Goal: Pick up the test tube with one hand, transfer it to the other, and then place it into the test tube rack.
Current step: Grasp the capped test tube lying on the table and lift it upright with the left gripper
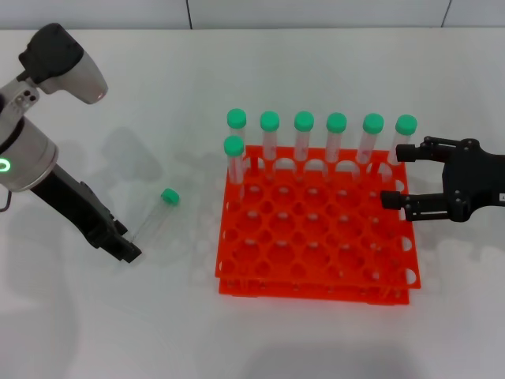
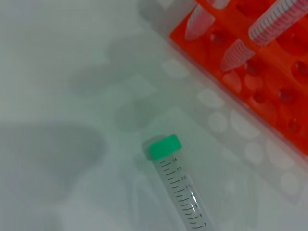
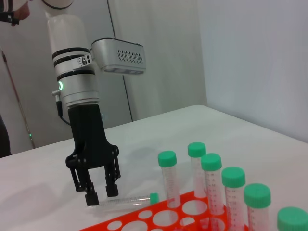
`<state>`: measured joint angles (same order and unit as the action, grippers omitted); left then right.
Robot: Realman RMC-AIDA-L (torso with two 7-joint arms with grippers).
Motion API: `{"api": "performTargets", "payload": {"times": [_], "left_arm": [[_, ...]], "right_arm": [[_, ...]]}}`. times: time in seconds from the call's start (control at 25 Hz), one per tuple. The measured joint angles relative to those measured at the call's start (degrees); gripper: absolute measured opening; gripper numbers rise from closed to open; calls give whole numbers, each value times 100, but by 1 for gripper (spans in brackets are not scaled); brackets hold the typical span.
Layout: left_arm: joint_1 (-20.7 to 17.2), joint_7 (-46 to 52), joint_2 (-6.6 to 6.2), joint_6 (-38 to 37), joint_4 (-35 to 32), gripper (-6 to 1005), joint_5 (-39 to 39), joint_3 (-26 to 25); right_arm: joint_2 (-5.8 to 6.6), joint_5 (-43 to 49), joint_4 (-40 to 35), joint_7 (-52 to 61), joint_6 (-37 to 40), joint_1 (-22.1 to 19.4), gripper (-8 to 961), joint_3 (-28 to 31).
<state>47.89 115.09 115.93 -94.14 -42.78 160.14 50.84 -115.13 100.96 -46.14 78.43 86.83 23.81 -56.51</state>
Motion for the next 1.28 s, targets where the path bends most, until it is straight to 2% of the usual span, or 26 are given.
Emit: {"api": "performTargets", "payload": {"times": [0.76, 1.28], "left_arm": [[18, 2, 35, 148, 68, 481, 8, 106], [18, 5, 53, 176, 68, 381, 9, 174]], "right_arm": [[0, -63, 0, -20, -21, 0, 858, 0], [0, -69, 0, -21, -20, 0, 858, 0]]}}
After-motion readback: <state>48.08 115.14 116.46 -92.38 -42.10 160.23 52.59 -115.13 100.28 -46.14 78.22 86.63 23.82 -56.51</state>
